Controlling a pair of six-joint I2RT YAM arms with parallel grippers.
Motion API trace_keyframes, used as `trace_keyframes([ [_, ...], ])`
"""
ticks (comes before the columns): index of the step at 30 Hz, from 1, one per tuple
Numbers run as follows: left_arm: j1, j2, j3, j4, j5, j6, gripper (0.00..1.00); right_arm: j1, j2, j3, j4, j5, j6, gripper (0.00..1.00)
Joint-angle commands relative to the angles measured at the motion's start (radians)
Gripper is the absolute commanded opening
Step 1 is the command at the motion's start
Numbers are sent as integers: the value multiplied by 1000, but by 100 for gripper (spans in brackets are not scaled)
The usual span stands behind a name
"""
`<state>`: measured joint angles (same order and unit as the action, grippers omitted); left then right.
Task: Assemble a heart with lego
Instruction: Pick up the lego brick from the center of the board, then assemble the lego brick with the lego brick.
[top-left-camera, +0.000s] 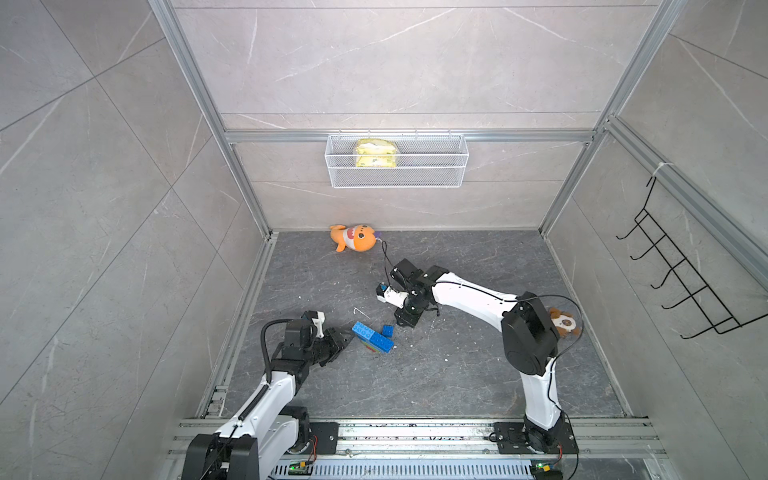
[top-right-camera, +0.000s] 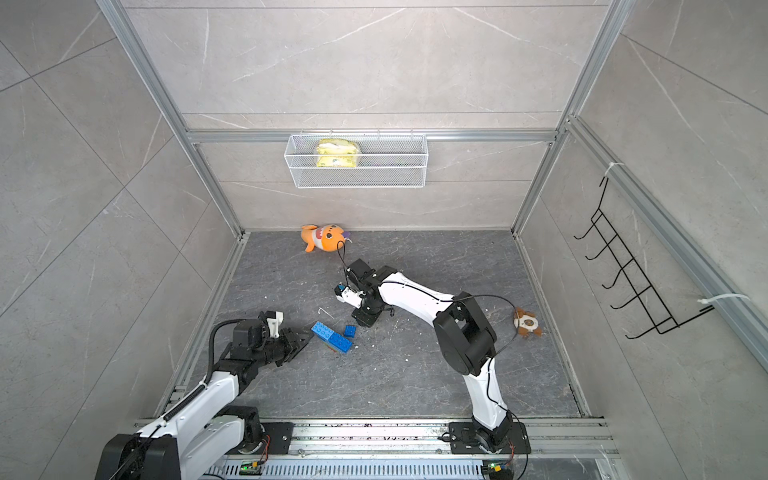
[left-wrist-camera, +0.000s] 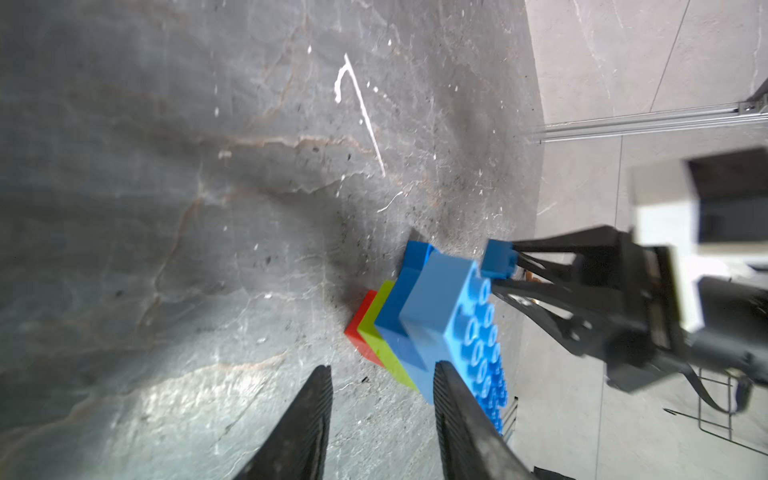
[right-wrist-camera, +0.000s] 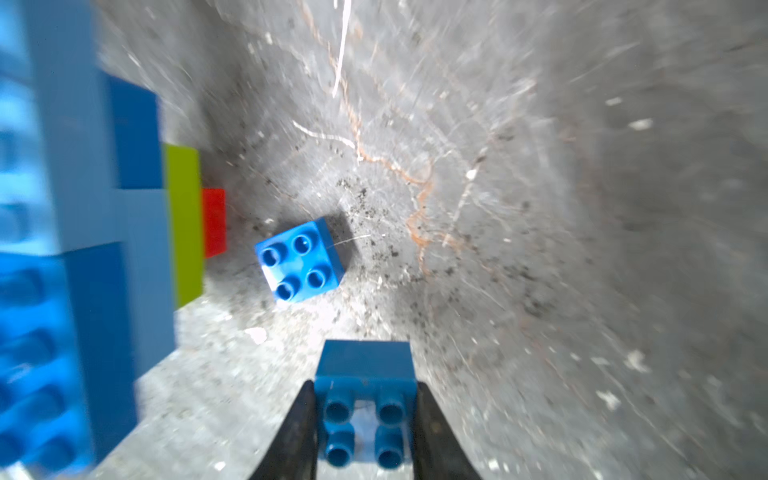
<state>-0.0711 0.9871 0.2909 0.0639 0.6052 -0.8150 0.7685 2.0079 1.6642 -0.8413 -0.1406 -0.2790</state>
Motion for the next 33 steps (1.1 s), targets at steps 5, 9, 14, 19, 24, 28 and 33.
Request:
trace_keyframes([
  [5, 53, 122, 39, 242, 183, -21, 46, 50, -114, 69, -101, -28, 139, 25],
  [9, 53, 236, 50, 359, 253, -32, 45, 83, -120, 75, -96, -43, 170, 25],
  [14, 53, 328, 43, 478, 306, -60, 44, 101, -118, 75, -88, -72, 188, 25],
  [19, 53, 339, 15, 532, 320, -89, 39, 114, -105, 81, -80, -100, 212, 25],
  [24, 53, 316, -4, 499, 306, -71, 36, 131, -79, 82, -88, -86, 244, 25],
  [28, 53, 306, -15, 474, 298, -55, 36, 161, -62, 74, -88, -91, 264, 25],
  [33, 53, 319, -21, 480, 298, -55, 36, 175, -48, 58, -64, -101, 287, 25],
])
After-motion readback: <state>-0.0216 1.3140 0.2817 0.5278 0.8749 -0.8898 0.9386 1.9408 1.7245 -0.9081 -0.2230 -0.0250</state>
